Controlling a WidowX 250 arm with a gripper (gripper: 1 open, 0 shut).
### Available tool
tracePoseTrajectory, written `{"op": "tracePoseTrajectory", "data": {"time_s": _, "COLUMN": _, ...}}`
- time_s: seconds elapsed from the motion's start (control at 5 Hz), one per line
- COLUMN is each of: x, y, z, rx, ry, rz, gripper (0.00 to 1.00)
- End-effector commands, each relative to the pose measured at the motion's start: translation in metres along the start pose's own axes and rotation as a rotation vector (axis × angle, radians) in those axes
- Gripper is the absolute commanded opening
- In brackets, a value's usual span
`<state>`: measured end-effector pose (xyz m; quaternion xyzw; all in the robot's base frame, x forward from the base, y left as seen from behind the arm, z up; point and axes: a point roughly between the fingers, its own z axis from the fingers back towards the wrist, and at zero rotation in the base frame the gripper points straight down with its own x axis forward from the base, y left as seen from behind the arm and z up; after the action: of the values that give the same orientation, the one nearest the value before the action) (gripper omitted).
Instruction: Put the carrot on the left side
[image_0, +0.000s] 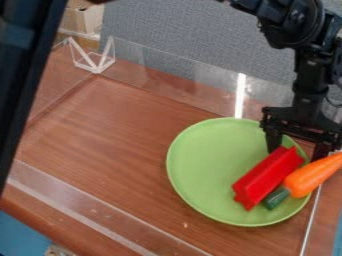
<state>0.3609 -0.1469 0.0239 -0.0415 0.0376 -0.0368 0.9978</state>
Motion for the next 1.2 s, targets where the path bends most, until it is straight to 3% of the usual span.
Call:
{"op": "tracePoseTrajectory", "data": {"time_s": 0.0, "x": -0.005, "y": 0.016, "z": 0.005, "rx": 0.008, "ry": 0.025, "rz": -0.025, "gripper": 1.00}}
{"op": "tracePoseTrajectory", "data": {"time_s": 0.4, "x": -0.012, "y": 0.021, "z": 0.001, "rx": -0.015, "ry": 0.028, "rz": 0.031, "gripper": 1.00}}
{"op": "tracePoseTrajectory", "data": {"time_s": 1.0, "x": -0.026, "y": -0.007, "z": -0.004, "rx": -0.039, "ry": 0.037, "rz": 0.029, "gripper": 1.00}}
